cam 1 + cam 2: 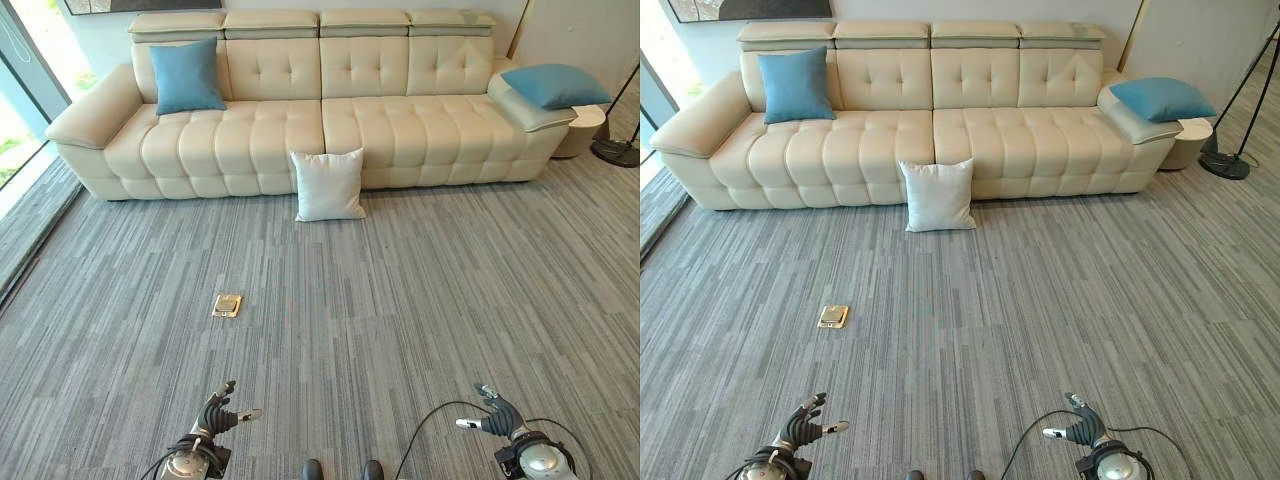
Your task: Pick up all the scattered cushions and arrange them neatly on the sofa.
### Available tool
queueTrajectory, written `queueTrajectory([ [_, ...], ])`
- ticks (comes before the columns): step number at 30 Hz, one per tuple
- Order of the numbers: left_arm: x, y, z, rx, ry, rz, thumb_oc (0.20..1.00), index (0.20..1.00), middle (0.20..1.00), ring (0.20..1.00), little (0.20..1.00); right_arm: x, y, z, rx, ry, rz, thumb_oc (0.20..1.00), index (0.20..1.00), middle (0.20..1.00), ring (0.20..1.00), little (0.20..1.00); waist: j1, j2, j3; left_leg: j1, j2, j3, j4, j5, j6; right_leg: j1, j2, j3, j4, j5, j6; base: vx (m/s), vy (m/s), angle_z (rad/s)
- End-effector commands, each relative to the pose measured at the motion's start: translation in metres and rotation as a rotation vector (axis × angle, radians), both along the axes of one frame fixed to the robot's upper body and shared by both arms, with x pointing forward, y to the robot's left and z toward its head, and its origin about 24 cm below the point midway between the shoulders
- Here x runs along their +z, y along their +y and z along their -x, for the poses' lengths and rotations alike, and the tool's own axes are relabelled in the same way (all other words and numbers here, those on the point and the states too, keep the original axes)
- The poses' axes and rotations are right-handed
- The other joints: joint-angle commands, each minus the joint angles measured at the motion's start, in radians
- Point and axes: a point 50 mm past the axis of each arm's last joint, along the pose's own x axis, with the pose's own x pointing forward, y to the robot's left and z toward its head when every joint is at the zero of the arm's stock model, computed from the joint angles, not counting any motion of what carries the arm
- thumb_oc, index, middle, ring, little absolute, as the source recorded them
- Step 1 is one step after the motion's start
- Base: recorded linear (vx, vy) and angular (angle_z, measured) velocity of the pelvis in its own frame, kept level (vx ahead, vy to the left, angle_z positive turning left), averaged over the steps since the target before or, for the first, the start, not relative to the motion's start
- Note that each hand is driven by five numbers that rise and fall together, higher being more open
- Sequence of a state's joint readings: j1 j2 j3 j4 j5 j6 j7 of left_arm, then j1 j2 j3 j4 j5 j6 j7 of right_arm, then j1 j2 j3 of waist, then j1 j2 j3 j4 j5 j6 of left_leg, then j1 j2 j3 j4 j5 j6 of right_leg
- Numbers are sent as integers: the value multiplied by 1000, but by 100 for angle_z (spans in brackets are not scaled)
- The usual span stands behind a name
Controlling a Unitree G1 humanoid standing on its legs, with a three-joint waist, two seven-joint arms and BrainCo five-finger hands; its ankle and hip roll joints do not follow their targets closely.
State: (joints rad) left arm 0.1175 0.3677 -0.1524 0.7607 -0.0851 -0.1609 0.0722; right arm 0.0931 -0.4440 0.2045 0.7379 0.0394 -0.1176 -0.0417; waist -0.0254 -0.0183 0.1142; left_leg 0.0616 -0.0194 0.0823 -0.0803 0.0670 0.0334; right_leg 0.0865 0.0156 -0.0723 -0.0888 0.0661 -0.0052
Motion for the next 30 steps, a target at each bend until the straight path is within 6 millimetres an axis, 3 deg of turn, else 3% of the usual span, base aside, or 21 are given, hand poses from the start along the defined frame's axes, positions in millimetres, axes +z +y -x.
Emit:
queueTrajectory([
  [1, 8, 9, -9, 57, -68, 4, 1000, 1000, 1000, 1000, 1000, 6, -4, -9, -101, -73, -57, 1000, 1000, 1000, 1000, 1000, -15, -27, -16, 44, 46, -2, -7, -87, -84, 23, -56, 7, 1, -97, 110, 24, 1, 7],
  [9, 7, 10, -7, 92, -67, 20, 1000, 1000, 1000, 1000, 1000, 3, -2, -9, -115, -64, -62, 1000, 1000, 1000, 1000, 1000, -8, -30, -4, 36, 44, -8, 6, -92, -82, 24, -58, -2, 1, -102, 108, 34, 0, 4],
  [21, 21, 13, -23, 134, -167, 44, 1000, 1000, 1000, 1000, 1000, 12, 6, -31, -69, -114, -57, 1000, 1000, 1000, 1000, 1000, 25, -52, 24, -66, 14, -13, 162, -173, -50, -17, -99, 0, 85, -128, 118, 45, 71, 1],
  [25, 30, 16, -32, 107, -208, 15, 1000, 1000, 1000, 1000, 1000, 18, 14, -44, -41, -145, -70, 1000, 1000, 1000, 1000, 1000, 39, -55, 37, -81, -7, -13, 204, -213, -22, -73, -123, 19, 200, -132, 145, 82, 152, -5],
  [27, 36, 17, -38, 110, -240, 15, 1000, 1000, 1000, 1000, 1000, 21, 18, -50, -27, -166, -79, 1000, 1000, 1000, 1000, 1000, 39, -56, 52, -79, -23, -23, 229, -235, -2, -128, -138, 31, 317, -102, 168, 105, 179, -16],
  [30, 37, 18, -40, 105, -241, 5, 1000, 1000, 1000, 1000, 1000, 24, 22, -55, -21, -184, -91, 1000, 1000, 1000, 1000, 1000, 28, -43, 78, -53, -27, -47, 244, -251, 14, -220, -124, 61, 480, -71, 167, 147, 140, -11],
])
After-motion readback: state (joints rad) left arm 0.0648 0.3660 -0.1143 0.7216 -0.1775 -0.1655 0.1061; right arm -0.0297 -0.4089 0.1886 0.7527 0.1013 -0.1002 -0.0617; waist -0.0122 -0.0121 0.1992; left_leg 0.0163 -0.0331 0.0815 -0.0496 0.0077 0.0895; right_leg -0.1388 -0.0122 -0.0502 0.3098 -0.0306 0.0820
